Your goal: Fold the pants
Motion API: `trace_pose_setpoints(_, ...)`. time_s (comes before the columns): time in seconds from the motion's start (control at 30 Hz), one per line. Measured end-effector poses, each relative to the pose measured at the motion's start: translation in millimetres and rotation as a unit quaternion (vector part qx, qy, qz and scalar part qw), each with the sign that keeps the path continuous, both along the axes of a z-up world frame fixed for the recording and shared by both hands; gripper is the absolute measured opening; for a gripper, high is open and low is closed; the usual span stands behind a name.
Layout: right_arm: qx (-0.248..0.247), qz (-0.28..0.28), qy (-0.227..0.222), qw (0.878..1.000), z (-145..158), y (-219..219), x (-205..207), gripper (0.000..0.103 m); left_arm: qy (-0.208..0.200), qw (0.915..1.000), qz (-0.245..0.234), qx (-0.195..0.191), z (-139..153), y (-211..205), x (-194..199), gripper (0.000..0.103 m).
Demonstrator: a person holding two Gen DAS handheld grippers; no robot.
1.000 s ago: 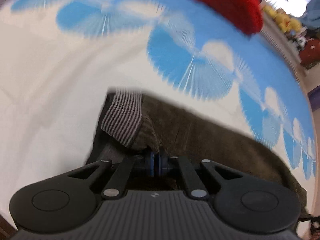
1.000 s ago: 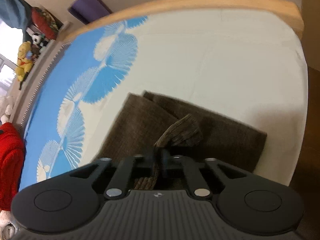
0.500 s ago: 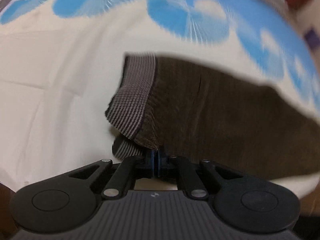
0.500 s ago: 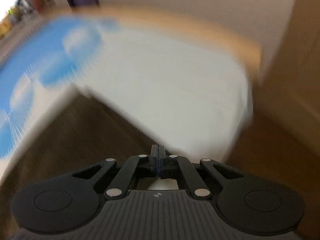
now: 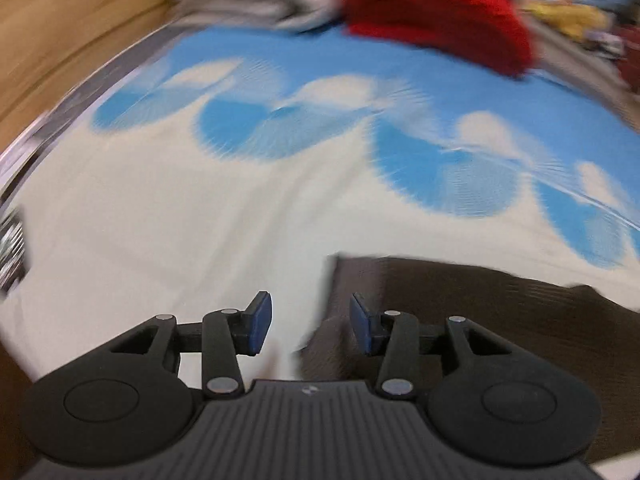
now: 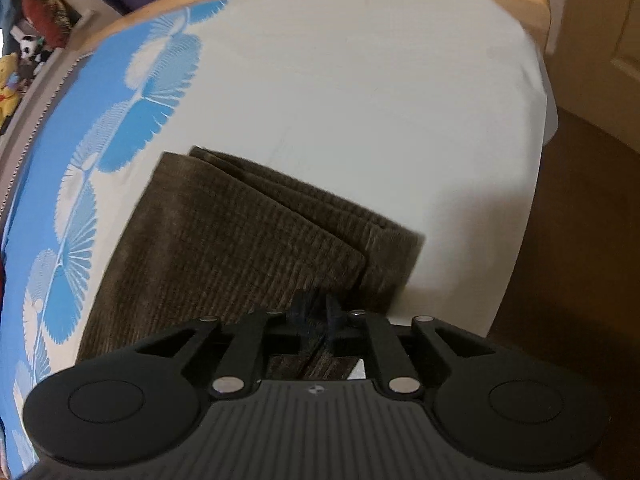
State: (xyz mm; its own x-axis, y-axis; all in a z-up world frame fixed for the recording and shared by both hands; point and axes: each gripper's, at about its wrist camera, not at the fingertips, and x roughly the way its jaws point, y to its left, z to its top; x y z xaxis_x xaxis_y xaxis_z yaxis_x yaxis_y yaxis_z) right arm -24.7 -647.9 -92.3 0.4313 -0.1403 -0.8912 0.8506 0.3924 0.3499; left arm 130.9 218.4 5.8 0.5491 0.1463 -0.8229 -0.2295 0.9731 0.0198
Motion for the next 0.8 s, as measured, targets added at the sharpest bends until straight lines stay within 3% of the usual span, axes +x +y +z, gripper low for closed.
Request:
trace_pose_setpoints(0.1,0.001,-0.003,-0.004,1.000,-3.9,-1.4,5.5,0.015,0.003,0.9965,-0.083,0.008,-4.8,-30.2,3.6,0.048)
trace_pose_setpoints(0.2,-0.002,0.000,-0.002,1.000,-5.7,-1.1,13.7,0.019,0.040,0.9884,-0.146,0.012,-18.9,-57.8,6.4,0.048)
trace_pose_setpoints(0.3,-0.005,0.001,-0.001,1.000,-5.1,0.9,17.6,0.023,0.080,0.9767,-0.194,0.046,-38.3,-82.6,5.8,0.047)
trace_pose_setpoints(0.4,-0.008,0.003,0.000,1.000,-3.0,1.8,16.3,0.025,0.130,0.9672,-0.210,0.058,-61.4,-87.3,6.3,0.047)
trace_pose_setpoints(0.5,0.001,-0.023,-0.019,1.000,1.4,-2.3,7.3,0.026,0.199,0.9512,-0.219,0.087,-90.1,-88.7,5.3,0.048)
trace_pose_setpoints(0.57,-0.011,-0.043,-0.030,0.999,6.9,-6.6,0.2,0.028,0.196,0.9450,-0.238,0.109,-91.3,-93.8,-0.5,0.048)
trace_pose_setpoints(0.63,-0.018,-0.047,-0.034,0.998,9.4,-10.4,-4.9,0.033,0.189,0.9458,-0.241,0.109,-90.7,-95.3,-1.4,0.048)
trace_pose_setpoints(0.73,0.006,-0.038,-0.030,0.999,1.2,-13.0,-7.3,0.034,0.154,0.9572,-0.233,0.076,-78.1,-91.6,1.9,0.047)
trace_pose_setpoints(0.8,0.009,-0.038,-0.030,0.999,-1.0,-13.4,-5.7,0.036,0.139,0.9605,-0.231,0.067,-73.1,-90.4,3.7,0.048)
